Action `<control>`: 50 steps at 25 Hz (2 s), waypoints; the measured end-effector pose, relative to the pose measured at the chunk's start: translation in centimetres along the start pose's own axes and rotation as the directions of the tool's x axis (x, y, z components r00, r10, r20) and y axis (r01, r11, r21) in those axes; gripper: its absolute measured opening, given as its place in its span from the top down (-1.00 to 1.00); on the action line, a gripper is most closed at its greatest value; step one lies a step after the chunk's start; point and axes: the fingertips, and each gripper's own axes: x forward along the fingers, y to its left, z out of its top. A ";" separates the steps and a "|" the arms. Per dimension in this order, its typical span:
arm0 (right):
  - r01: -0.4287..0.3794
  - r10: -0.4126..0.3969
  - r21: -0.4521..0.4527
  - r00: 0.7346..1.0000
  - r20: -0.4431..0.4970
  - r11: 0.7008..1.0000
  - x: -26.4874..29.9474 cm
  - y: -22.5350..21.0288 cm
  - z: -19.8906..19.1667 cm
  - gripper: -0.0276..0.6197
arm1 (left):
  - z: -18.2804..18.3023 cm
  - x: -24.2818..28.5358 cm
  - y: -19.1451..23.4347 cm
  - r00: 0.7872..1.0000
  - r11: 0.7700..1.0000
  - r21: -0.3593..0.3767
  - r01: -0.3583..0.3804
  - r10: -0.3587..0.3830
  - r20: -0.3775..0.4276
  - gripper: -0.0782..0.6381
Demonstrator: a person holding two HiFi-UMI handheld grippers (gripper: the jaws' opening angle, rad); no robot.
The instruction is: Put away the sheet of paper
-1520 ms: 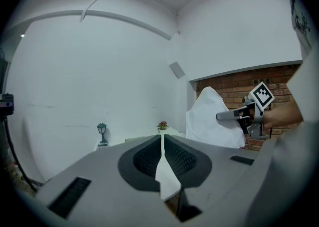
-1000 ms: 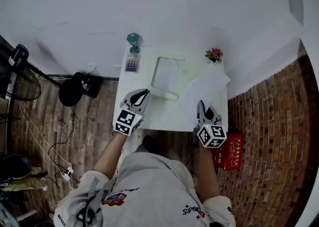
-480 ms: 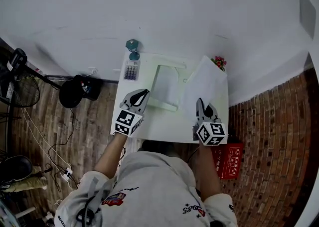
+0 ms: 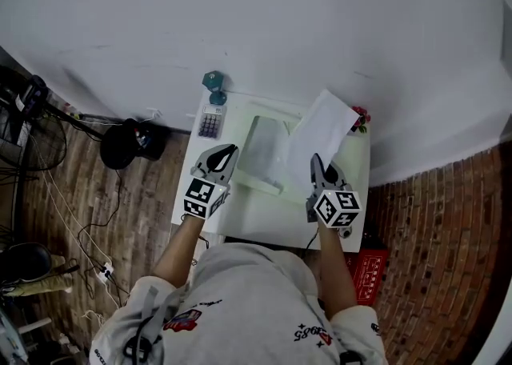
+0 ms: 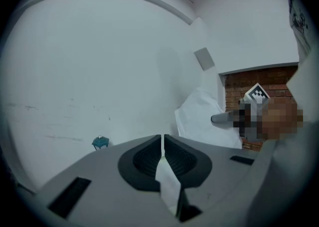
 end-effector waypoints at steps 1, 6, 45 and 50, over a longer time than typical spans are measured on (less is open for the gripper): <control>-0.008 0.008 0.007 1.000 -0.007 1.000 0.5 -0.3 -0.2 0.92 | -0.1 0.2 0.1 1.000 1.000 -0.002 -0.006 0.006 -0.002 0.69; -0.038 0.041 0.075 0.998 -0.039 0.996 3.2 -1.6 -1.8 0.92 | -0.9 0.8 1.3 0.999 0.999 -0.016 -0.044 0.043 -0.028 0.69; 0.204 0.036 0.382 0.843 -0.536 0.901 4.2 -10.3 -22.3 0.92 | -5.3 1.3 0.9 0.973 0.984 -0.045 -0.174 0.164 -0.162 0.69; 0.238 0.017 0.374 0.825 -0.565 0.896 4.3 -10.3 -22.8 0.92 | -5.8 1.6 1.9 0.974 0.987 -0.056 -0.150 0.137 -0.182 0.69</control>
